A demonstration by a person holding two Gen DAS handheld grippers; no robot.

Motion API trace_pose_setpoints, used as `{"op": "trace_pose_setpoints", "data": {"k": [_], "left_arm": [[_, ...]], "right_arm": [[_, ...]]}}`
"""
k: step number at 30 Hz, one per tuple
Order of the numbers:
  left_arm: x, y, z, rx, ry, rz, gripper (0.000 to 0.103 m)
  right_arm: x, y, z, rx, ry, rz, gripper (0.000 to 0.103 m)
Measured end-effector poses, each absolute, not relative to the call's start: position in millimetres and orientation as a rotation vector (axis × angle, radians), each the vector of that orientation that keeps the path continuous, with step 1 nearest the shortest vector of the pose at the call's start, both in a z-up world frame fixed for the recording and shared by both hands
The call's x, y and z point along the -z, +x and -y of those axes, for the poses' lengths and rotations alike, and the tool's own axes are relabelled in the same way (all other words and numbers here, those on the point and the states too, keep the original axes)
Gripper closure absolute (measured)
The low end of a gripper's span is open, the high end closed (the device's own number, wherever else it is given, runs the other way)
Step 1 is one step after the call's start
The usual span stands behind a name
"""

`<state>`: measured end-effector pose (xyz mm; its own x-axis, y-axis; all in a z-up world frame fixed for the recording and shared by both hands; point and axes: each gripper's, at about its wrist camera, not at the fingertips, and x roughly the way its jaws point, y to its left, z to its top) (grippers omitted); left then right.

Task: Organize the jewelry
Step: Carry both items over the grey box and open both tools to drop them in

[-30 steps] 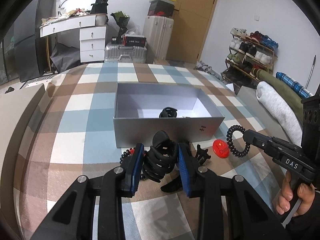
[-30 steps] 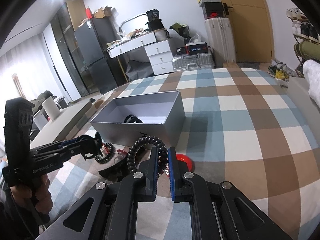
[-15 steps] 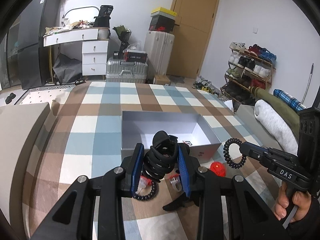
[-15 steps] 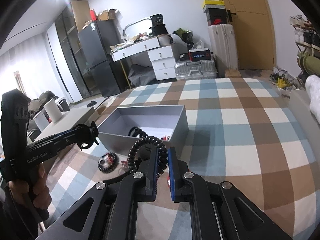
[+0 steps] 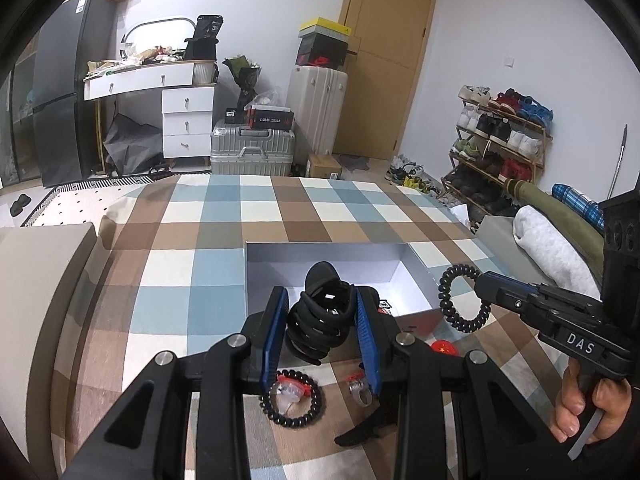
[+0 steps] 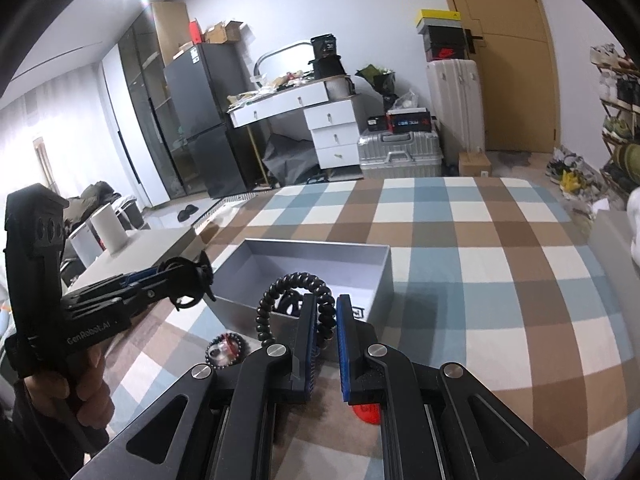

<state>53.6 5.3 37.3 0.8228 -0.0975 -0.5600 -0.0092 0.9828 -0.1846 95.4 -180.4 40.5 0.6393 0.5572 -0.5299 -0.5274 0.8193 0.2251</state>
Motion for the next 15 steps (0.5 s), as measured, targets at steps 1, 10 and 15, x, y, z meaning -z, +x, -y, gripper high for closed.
{"op": "trace_pose_setpoints", "data": {"k": [1,10,15], "left_arm": [[-37,55,-6,0.047,-0.182,-0.605,0.075],[-32,64,-5,0.034,-0.171,-0.629,0.075],[-29,69,-7,0.023,-0.173,-0.638,0.075]], "right_arm": [[-41,97,178,-0.624,0.047,-0.623,0.094],[-43,107,170,-0.63,0.036,-0.616,0.094],[-38,112,165,-0.623,0.033,-0.631,0.094]]}}
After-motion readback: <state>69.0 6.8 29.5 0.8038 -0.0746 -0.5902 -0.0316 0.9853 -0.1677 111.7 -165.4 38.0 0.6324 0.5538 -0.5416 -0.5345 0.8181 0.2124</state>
